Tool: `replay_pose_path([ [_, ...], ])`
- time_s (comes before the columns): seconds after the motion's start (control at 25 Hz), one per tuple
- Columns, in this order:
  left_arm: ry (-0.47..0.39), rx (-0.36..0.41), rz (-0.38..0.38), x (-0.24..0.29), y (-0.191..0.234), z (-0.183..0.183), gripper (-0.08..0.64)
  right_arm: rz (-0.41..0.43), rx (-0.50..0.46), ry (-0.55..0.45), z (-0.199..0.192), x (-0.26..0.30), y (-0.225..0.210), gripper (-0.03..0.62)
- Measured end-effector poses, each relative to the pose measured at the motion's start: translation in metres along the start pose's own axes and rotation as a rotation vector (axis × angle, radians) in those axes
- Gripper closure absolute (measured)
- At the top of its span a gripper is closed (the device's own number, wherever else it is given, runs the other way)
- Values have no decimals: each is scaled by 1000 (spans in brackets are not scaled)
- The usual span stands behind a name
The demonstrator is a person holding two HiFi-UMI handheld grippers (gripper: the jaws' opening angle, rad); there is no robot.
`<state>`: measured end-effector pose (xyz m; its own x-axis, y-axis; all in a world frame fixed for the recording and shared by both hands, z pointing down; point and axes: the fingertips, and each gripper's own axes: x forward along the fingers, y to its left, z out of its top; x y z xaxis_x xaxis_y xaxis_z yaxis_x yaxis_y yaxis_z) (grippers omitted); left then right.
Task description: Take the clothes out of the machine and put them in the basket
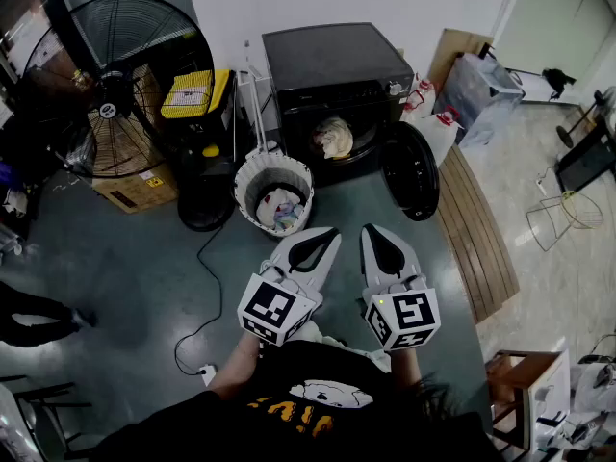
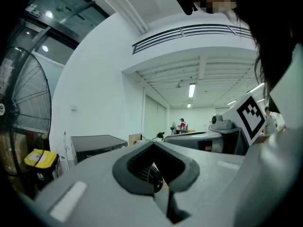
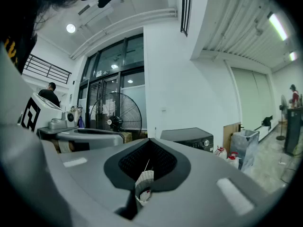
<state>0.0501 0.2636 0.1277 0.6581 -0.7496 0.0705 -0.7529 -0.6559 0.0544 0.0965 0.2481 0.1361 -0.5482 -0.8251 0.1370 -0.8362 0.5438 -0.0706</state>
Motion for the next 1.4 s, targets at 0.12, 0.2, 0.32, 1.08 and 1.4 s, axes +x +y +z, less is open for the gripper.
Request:
replay_pose_path([
  [0.12,3,7,-4,0,-1,-1,558,5,11,-6,0,0,2,576],
  [0.2,-2,11,-6,0,1,1,560,8,15,-14,1,1,3,575],
  [0.32,1,17,-11,1,4,1,558,8,15,-20,1,3,3,574],
  [1.08,60,12,-75,6,40,-26,558,-60,52,7,-21,35,0,569],
  [1.4,75,6,-84,43,43,-31,558,-71,74,20,-25,47,-35,569],
])
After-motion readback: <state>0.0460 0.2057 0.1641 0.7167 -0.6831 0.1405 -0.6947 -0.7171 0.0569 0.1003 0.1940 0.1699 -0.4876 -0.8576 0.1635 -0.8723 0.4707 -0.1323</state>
